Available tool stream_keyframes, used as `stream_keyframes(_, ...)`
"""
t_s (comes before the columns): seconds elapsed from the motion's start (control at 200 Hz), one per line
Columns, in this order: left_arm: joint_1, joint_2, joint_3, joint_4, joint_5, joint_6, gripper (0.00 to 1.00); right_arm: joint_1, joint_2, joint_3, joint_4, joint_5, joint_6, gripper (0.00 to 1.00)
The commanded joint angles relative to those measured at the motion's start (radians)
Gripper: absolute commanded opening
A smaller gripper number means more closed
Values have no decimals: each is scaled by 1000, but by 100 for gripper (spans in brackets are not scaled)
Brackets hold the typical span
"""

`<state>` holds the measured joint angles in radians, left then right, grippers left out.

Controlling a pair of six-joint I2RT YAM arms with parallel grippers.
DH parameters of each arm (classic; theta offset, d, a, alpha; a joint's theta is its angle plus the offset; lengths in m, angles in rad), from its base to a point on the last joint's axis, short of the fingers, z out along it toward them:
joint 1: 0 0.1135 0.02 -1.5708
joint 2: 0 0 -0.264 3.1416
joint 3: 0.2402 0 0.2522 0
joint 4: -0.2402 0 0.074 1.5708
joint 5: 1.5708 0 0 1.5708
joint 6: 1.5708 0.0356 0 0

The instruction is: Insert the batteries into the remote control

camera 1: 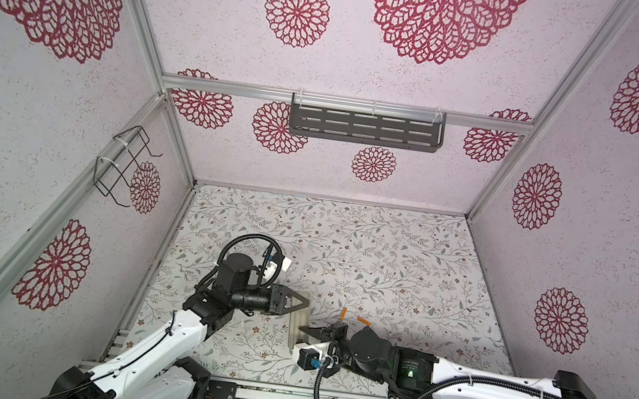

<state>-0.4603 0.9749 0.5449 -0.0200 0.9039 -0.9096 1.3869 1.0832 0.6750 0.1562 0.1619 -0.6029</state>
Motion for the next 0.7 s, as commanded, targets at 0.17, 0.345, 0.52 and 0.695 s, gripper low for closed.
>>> stream_keyframes(0.17,-12,-1,4,46,33,-2,0,4,24,64,-48,55,-32,35)
stream_keyframes(0.345,-13,-3,7,46,41,-2,0,6,35,72,-55,87,-55,35)
stream_keyframes(0.52,-12,0,7,46,43,-2,0,6,52,79,-46,112,-72,35)
stream_keyframes(0.695,-13,-1,7,46,41,-1,0,6,58,93,-64,91,-69,35)
